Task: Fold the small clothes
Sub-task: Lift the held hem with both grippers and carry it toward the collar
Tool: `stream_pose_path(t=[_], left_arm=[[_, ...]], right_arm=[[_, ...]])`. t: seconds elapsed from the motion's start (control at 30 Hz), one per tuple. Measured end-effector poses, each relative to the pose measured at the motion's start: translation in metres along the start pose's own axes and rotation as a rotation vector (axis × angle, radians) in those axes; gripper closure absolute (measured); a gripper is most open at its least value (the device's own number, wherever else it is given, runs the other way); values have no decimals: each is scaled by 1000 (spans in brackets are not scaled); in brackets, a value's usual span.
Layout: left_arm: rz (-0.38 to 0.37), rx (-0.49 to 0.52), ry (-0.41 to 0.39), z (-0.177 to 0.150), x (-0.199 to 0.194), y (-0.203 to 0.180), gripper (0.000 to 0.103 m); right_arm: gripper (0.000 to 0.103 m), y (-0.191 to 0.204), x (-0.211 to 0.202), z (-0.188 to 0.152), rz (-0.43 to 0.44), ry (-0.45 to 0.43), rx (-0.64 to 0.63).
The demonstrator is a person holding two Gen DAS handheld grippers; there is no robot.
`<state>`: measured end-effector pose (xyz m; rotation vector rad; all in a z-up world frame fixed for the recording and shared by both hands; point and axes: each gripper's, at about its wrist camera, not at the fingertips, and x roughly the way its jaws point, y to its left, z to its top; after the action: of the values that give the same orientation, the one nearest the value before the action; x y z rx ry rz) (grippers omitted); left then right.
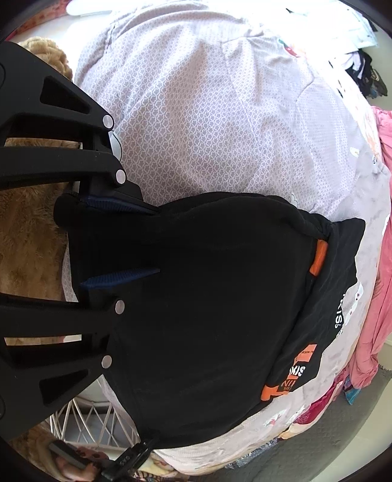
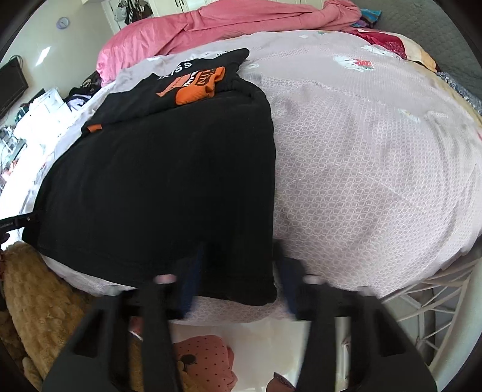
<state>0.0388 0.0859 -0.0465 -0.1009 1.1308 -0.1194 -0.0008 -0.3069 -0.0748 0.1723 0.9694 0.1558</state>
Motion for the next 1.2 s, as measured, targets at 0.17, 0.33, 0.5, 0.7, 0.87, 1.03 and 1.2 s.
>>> stream_pose_path(t=[0.17, 0.33, 0.5, 0.7, 0.87, 1.03, 1.2], left_arm=[[7, 6, 0, -2, 0, -1, 75], [5, 4, 1, -2, -3, 0, 70], [-7, 2, 13, -3, -5, -1, 60], [-79, -34, 43, -9, -5, -5, 47], [-50, 1, 60, -12, 0, -15, 45], [58, 53, 44, -9, 4, -26, 85], [17, 44, 18, -6, 0, -21, 98]], right_arm=[[94, 0, -26, 4, 68, -86, -4], [94, -6, -57, 23, 151, -184, 32], [94, -12, -73, 45, 194, -240, 46], [94, -17, -81, 64, 204, -279, 59], [94, -18, -84, 83, 214, -302, 60], [94, -14, -83, 90, 215, -310, 47], [94, -19, -74, 85, 235, -307, 105]])
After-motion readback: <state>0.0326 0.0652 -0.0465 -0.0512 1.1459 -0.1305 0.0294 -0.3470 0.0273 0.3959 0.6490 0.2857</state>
